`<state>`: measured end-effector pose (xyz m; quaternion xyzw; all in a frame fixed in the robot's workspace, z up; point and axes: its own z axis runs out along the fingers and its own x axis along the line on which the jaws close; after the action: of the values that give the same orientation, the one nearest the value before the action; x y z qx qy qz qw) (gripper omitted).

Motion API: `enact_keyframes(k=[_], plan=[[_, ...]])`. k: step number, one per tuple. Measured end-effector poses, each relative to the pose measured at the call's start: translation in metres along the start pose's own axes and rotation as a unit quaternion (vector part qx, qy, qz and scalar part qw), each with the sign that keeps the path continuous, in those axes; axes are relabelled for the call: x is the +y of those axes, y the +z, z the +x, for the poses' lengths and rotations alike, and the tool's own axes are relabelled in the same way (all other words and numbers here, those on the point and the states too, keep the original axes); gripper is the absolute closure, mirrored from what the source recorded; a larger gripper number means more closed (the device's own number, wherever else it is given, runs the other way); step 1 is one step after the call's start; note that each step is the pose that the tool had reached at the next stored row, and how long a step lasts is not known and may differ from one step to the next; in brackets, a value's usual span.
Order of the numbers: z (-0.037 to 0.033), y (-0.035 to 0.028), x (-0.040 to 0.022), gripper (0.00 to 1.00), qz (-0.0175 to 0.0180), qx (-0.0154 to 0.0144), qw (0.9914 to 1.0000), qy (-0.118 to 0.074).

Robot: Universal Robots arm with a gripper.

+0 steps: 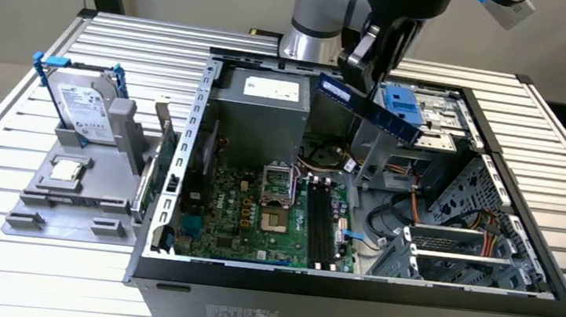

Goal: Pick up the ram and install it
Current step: 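Insert the ram into the slot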

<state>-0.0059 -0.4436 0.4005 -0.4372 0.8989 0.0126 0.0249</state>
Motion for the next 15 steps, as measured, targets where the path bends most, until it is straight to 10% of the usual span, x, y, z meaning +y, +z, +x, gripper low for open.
enact_keyframes(k=[8,15], plan=[[0.0000,0.0000,0.0000,1.00,0.0034,0.0000,0.99801,0.063],[0.0000,0.0000,0.0000,1.00,0.0068,0.0000,0.99229,0.124]])
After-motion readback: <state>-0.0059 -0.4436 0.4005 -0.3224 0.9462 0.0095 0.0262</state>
